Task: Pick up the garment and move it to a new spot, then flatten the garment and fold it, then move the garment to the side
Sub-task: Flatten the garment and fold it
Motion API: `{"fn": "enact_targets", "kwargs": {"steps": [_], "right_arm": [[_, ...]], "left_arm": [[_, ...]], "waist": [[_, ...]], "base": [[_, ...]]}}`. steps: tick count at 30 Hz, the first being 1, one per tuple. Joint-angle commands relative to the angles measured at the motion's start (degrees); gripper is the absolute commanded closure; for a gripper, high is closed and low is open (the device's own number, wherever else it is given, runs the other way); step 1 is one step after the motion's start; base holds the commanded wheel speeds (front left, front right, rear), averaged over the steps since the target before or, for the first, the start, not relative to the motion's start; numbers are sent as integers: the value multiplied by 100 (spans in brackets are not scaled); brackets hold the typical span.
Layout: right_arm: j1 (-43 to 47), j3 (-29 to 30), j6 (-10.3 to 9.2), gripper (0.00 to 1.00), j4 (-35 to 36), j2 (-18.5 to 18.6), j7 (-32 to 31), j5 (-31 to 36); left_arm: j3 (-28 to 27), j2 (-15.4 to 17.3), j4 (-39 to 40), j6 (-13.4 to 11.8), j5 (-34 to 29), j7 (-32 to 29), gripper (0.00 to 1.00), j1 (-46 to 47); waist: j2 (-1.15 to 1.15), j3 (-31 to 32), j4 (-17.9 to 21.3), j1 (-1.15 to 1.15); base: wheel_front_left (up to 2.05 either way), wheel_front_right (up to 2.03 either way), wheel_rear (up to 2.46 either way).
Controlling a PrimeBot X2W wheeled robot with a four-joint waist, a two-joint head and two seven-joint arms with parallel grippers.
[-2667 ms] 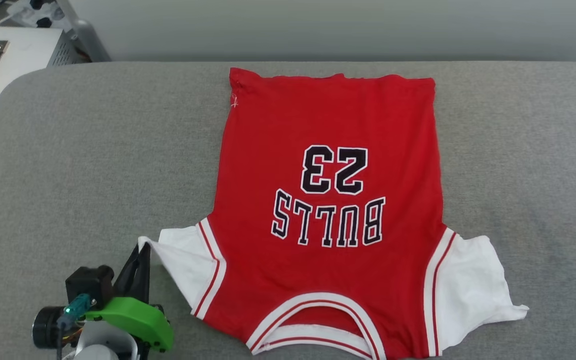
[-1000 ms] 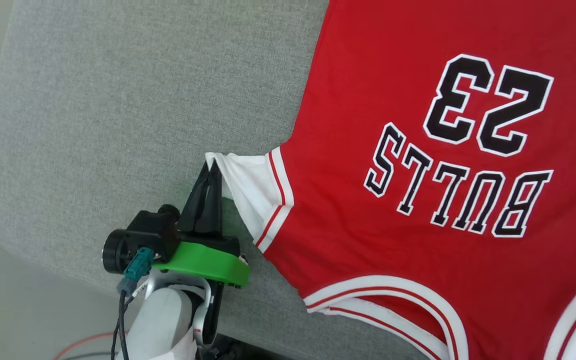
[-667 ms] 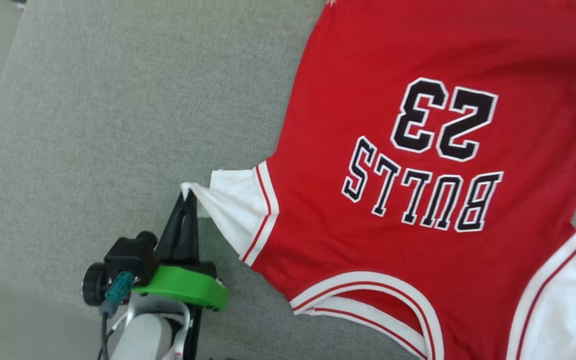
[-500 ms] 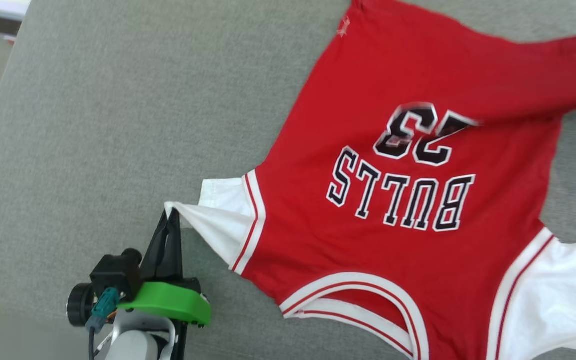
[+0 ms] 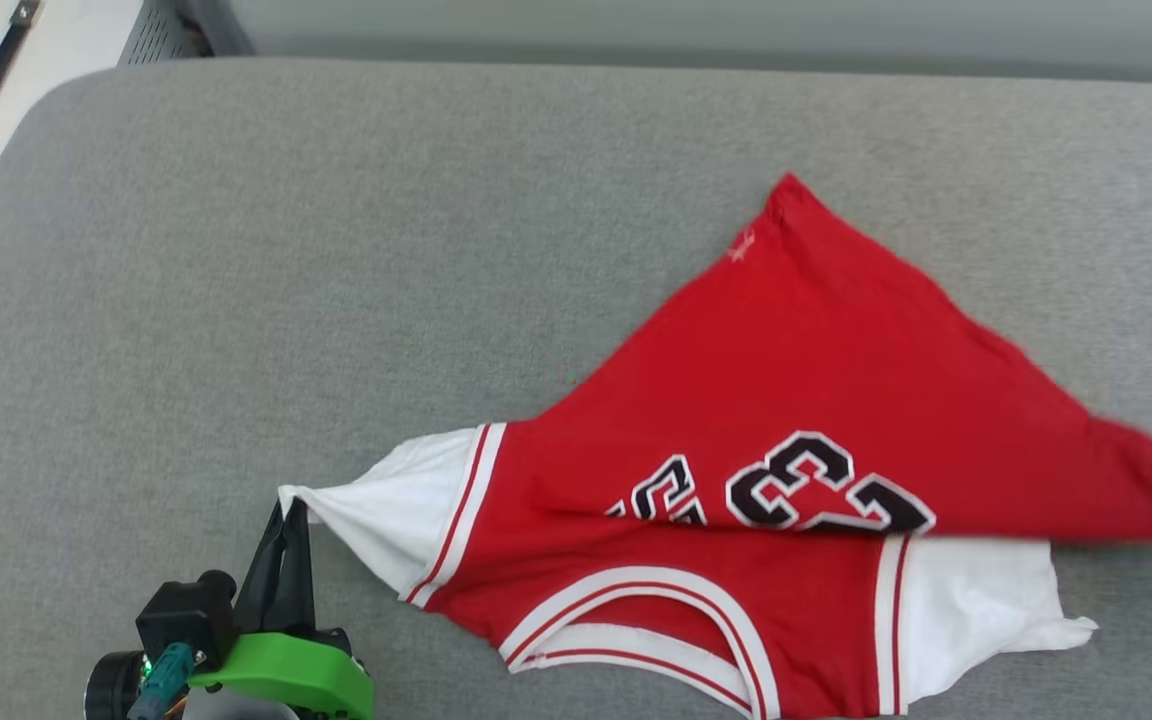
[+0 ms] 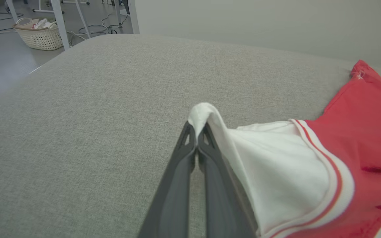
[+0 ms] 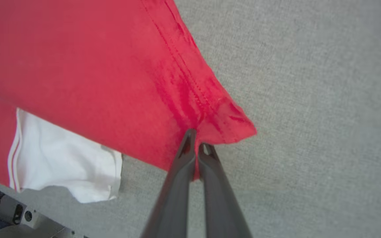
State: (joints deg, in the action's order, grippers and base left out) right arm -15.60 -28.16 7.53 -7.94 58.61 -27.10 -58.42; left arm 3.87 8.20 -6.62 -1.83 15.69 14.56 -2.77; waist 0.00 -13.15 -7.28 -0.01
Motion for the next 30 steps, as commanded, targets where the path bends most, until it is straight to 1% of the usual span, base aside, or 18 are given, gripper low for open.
{"fn": "enact_targets", "kwargs": {"steps": [1, 3, 4, 6, 10, 11, 12, 17, 22, 24, 27, 30], "right_arm": [[361, 73, -4, 100, 74, -18, 43, -58], [821, 200, -4, 100, 144, -76, 92, -77], [1737, 454, -4, 100, 98, -406, 45, -83], [2050, 467, -4, 100, 16, -577, -11, 25], [2338, 585, -4, 100, 33, -863, -65, 108], [2345, 661, -4, 81, 41, -914, -39, 142], [2334, 779, -4, 0, 43, -974, 4, 194], [2175, 1352, -4, 0, 287, -1111, 221, 526], [1728, 2162, -4, 0, 902, -1304, 443, 845], [1448, 2392, -4, 0, 1163, -1356, 448, 1023], [929, 2561, -4, 0, 1506, -1455, 306, 1273], [256, 2397, -4, 0, 1741, -1473, -37, 1475]], "left_arm": [[-27, 73, 7, -35, 32, -14, 100, -82], [-36, 106, 13, -36, 43, -34, 100, -114], [-16, 149, 33, -41, 50, -78, 100, -121], [12, 142, 25, -40, 56, -86, 100, -96], [47, 137, -11, -41, 69, -88, 100, -75], [47, 139, -20, -44, 73, -86, 100, -78], [46, 142, -30, -49, 79, -84, 100, -86], [78, 159, -49, -55, 82, -81, 100, -109], [133, 182, -2, -64, 59, -96, 100, -82], [171, 186, 27, -61, 40, -105, 100, -32], [233, 183, 55, -54, 12, -113, 100, 64], [310, 157, 75, -44, -17, -112, 100, 201]], "waist": [[0, 338, 273, 1], [0, 381, 288, 1], [0, 377, 284, 1], [0, 362, 251, 1], [0, 379, 220, 1], [0, 394, 222, 1], [0, 411, 228, 1], [0, 471, 227, 1], [0, 447, 182, 1], [0, 385, 134, 1], [0, 284, 61, 1], [0, 140, -44, 1]], "base": [[0, 0, 0], [0, 0, 0], [0, 0, 0], [0, 0, 0], [0, 0, 0], [0, 0, 0], [0, 0, 0], [0, 0, 0], [0, 0, 0], [0, 0, 0], [0, 0, 0], [0, 0, 0]]}}
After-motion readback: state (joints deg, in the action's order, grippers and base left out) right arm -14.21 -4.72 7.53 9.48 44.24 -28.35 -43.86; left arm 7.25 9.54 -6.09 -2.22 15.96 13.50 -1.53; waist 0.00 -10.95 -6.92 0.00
